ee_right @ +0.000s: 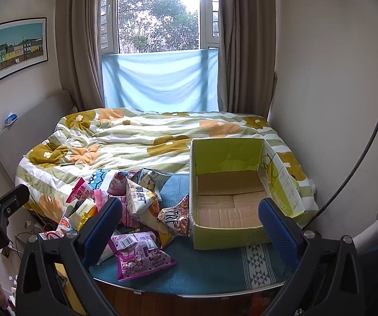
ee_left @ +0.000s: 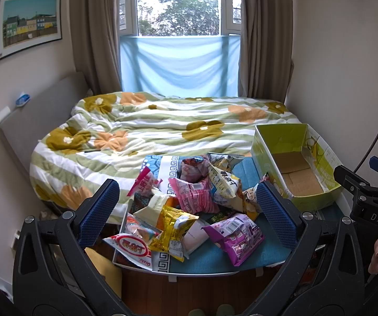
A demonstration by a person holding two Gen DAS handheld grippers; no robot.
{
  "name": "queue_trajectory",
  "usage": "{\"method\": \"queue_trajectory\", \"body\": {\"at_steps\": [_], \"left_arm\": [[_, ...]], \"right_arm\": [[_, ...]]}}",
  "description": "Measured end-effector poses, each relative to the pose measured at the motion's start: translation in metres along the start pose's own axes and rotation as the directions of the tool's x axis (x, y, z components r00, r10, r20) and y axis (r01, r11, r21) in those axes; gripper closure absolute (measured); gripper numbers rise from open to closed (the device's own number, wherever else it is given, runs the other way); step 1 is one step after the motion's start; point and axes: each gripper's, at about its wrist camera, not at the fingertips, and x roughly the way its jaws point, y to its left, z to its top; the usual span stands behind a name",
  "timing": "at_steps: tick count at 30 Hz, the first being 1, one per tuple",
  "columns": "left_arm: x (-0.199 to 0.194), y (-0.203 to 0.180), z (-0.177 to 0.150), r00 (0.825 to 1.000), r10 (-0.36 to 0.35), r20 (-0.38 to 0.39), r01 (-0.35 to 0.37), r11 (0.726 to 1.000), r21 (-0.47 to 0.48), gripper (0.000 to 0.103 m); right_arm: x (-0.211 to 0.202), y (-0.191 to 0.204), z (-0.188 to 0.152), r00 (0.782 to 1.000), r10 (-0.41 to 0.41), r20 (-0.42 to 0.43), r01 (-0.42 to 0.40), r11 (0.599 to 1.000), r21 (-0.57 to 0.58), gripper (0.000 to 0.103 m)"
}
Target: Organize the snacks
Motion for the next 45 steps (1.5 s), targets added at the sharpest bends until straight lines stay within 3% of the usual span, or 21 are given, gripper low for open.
{"method": "queue_trajectory", "body": {"at_steps": [11, 15, 20, 27, 37, 41, 45], "left_arm": [[0.001, 0.001, 0.0, 1.0, 0.002, -0.007, -0.002, 1.0, -0.003, 0.001], [0.009, 0.007, -0.004, 0.998, 0.01, -0.061, -0.011, 1.0, -0.028, 0.001], [0.037, 0.019, -0.025, 0.986, 0.031, -0.163, -0.042, 0.997, -0.066, 0.001], [0.098, 0.04, -0.067, 0.956, 0.016, -0.292, -0.032, 0.998, -0.05, 0.001], [0.205, 0.058, -0.11, 0.893, -0.048, -0.448, 0.078, 0.996, 0.048, 0.001], [0.236, 0.054, -0.124, 0.854, -0.082, -0.513, 0.135, 0.989, 0.067, 0.017], [0.256, 0.048, -0.133, 0.831, -0.1, -0.546, 0.18, 0.979, 0.094, 0.027]], "right_arm": [[0.0, 0.0, 0.001, 1.0, 0.001, -0.002, -0.001, 1.0, 0.0, 0.0], [0.005, 0.0, -0.001, 0.999, 0.018, -0.027, -0.018, 1.0, 0.007, 0.0], [0.029, 0.0, -0.014, 0.988, 0.077, -0.131, -0.076, 0.997, 0.009, 0.0], [0.091, 0.011, -0.053, 0.941, 0.19, -0.28, -0.186, 0.982, 0.043, 0.0], [0.169, 0.051, -0.092, 0.851, 0.258, -0.458, -0.284, 0.959, 0.012, 0.0], [0.191, 0.068, -0.099, 0.815, 0.281, -0.507, -0.334, 0.943, -0.014, 0.0], [0.207, 0.083, -0.108, 0.794, 0.249, -0.554, -0.34, 0.938, -0.065, 0.0]]}}
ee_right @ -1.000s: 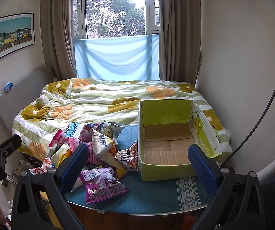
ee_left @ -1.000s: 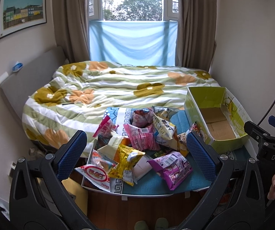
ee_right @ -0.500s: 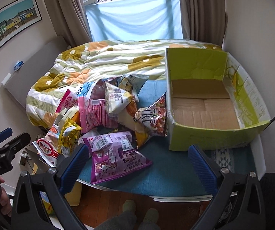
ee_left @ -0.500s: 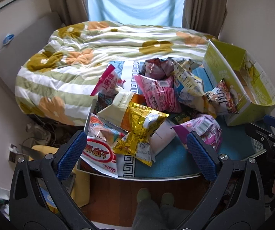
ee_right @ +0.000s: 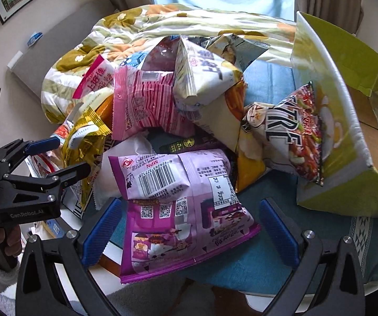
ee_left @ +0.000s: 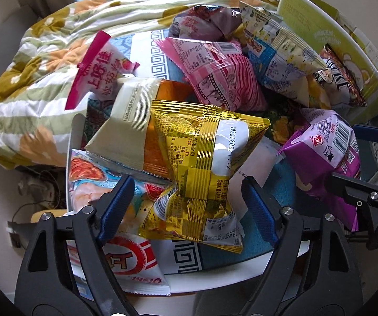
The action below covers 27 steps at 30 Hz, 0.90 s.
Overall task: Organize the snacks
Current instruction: 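Grasp the gold snack bag with the left tool while the right tool grasps the purple bag, then carry the gold bag and purple bag into the cardboard box and release both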
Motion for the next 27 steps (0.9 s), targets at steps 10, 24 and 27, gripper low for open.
{"method": "queue_trajectory", "body": {"at_steps": [10, 24, 27], "left_arm": [[0.005, 0.0, 0.003, 1.0, -0.02, -0.003, 0.02, 0.999, 0.05, 0.054], [-0.03, -0.005, 0.005, 0.997, -0.035, 0.062, 0.032, 0.998, 0.056, 0.059], [-0.046, -0.006, 0.008, 0.996, -0.034, 0.086, 0.028, 0.998, 0.063, 0.059]], "right_arm": [[0.028, 0.013, 0.002, 0.998, -0.03, -0.048, 0.029, 0.999, -0.029, 0.0], [0.022, 0.019, 0.001, 0.999, -0.012, -0.048, 0.011, 1.0, -0.019, 0.03], [0.008, 0.019, 0.001, 1.0, -0.005, -0.027, 0.005, 1.0, -0.014, 0.031]]}}
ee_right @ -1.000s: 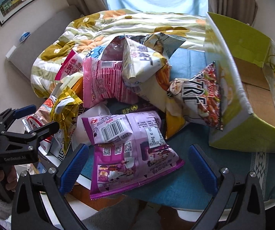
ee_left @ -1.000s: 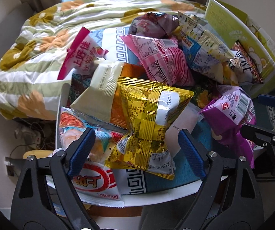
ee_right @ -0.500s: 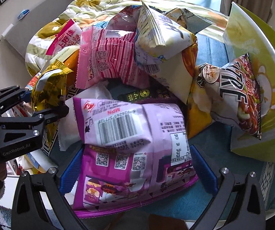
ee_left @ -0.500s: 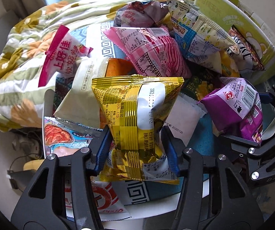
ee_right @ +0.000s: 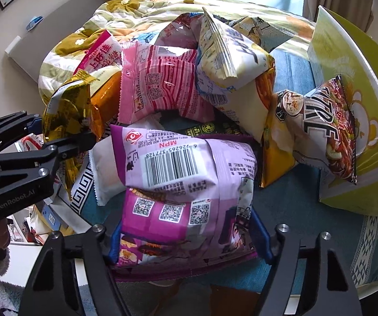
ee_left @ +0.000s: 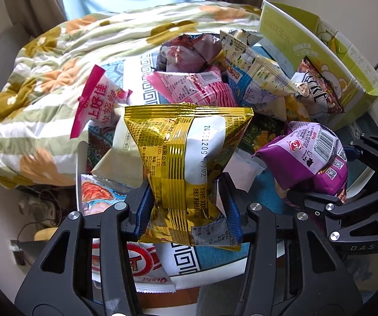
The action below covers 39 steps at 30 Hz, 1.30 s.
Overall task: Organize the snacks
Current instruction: 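Carry the gold bag and purple bag into the cardboard box and release both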
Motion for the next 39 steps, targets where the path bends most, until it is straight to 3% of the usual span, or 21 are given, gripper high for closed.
{"method": "queue_trajectory", "body": {"at_steps": [9, 15, 21, 30, 39], "left_arm": [[-0.052, -0.016, 0.033, 0.994, 0.004, 0.108, -0.01, 0.999, 0.053, 0.059], [-0.076, -0.043, 0.079, 0.983, -0.005, 0.184, -0.01, 0.997, 0.077, 0.059], [-0.082, -0.086, 0.138, 0.969, -0.004, 0.246, -0.014, 0.998, 0.069, 0.059], [-0.038, -0.177, 0.231, 0.972, -0.035, 0.23, 0.028, 0.999, 0.035, 0.059], [0.054, -0.248, 0.287, 0.996, -0.046, 0.079, 0.045, 0.999, 0.015, 0.059]], "right_arm": [[-0.069, -0.011, -0.006, 0.993, -0.006, 0.118, 0.001, 0.999, 0.04, 0.031], [-0.126, -0.026, 0.007, 0.975, -0.043, 0.22, 0.026, 0.997, 0.077, 0.031], [-0.169, -0.077, 0.031, 0.952, -0.067, 0.298, 0.036, 0.994, 0.108, 0.031], [-0.197, -0.188, 0.075, 0.942, -0.137, 0.307, 0.099, 0.986, 0.136, 0.031], [-0.179, -0.291, 0.102, 0.959, -0.12, 0.258, 0.068, 0.978, 0.199, 0.031]]}}
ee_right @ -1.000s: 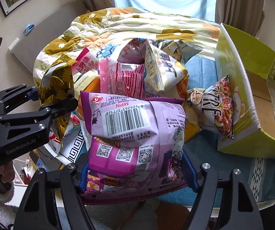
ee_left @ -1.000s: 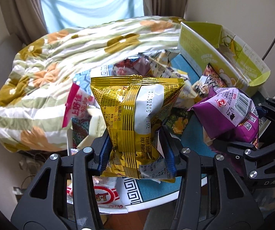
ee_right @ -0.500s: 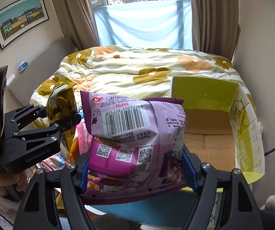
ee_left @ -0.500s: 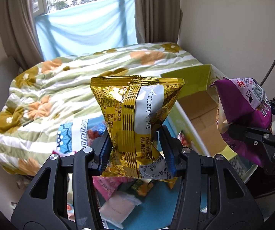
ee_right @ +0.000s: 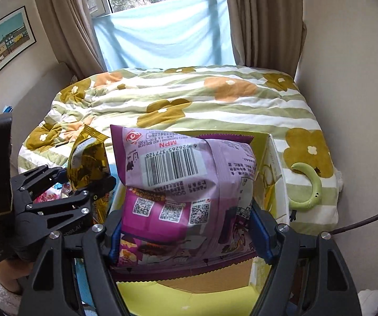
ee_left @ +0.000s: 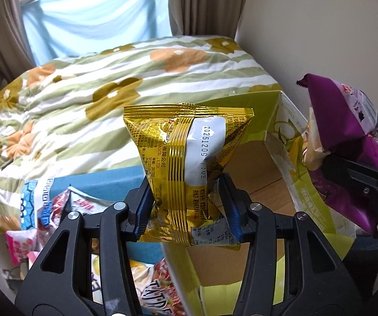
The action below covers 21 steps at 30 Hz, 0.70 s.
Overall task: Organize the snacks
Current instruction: 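Carry the gold bag and purple bag into the cardboard box and release both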
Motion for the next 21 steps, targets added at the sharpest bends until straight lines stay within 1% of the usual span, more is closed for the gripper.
{"method": "queue_trajectory", "body": {"at_steps": [4, 8, 10, 11, 12, 13, 14, 15, 17, 19, 21], "left_arm": [[0.034, -0.021, 0.011, 0.999, 0.028, -0.046, -0.027, 0.999, 0.021, 0.059], [0.053, -0.03, 0.019, 0.997, 0.021, -0.078, -0.019, 1.0, 0.021, 0.059], [0.06, -0.032, 0.021, 0.995, 0.039, -0.091, -0.037, 0.999, 0.019, 0.058], [0.062, -0.031, 0.022, 0.994, 0.05, -0.097, -0.049, 0.999, 0.014, 0.054], [0.063, -0.031, 0.022, 0.993, 0.064, -0.099, -0.063, 0.998, 0.009, 0.039], [0.06, -0.029, 0.021, 0.992, 0.08, -0.093, -0.08, 0.997, 0.002, 0.026], [0.055, -0.027, 0.02, 0.993, 0.092, -0.075, -0.093, 0.996, -0.006, 0.005], [0.048, -0.024, 0.017, 0.994, 0.096, -0.051, -0.097, 0.995, -0.013, 0.0], [0.035, -0.017, 0.011, 0.995, 0.092, -0.034, -0.093, 0.995, -0.021, 0.0], [0.023, -0.01, 0.004, 0.993, 0.118, -0.031, -0.118, 0.993, -0.026, 0.0], [0.011, -0.003, -0.005, 0.992, 0.122, -0.024, -0.123, 0.992, -0.039, 0.0]], "right_arm": [[0.015, -0.023, 0.004, 0.999, 0.017, -0.031, -0.017, 1.0, 0.019, 0.031], [0.027, -0.038, 0.004, 0.997, 0.041, -0.059, -0.039, 0.998, 0.04, 0.031], [0.032, -0.045, 0.004, 0.996, 0.054, -0.068, -0.051, 0.997, 0.05, 0.031], [0.034, -0.047, 0.005, 0.996, 0.061, -0.072, -0.058, 0.997, 0.052, 0.031], [0.036, -0.049, 0.005, 0.995, 0.066, -0.076, -0.062, 0.997, 0.053, 0.031], [0.037, -0.051, 0.006, 0.995, 0.069, -0.078, -0.065, 0.996, 0.053, 0.031], [0.039, -0.052, 0.006, 0.994, 0.072, -0.081, -0.068, 0.996, 0.052, 0.031], [0.04, -0.053, 0.007, 0.994, 0.073, -0.081, -0.069, 0.996, 0.049, 0.031], [0.042, -0.054, 0.008, 0.994, 0.074, -0.08, -0.07, 0.997, 0.045, 0.031], [0.043, -0.054, 0.01, 0.995, 0.069, -0.077, -0.066, 0.997, 0.04, 0.031], [0.043, -0.051, 0.011, 0.995, 0.068, -0.071, -0.066, 0.997, 0.031, 0.031]]}}
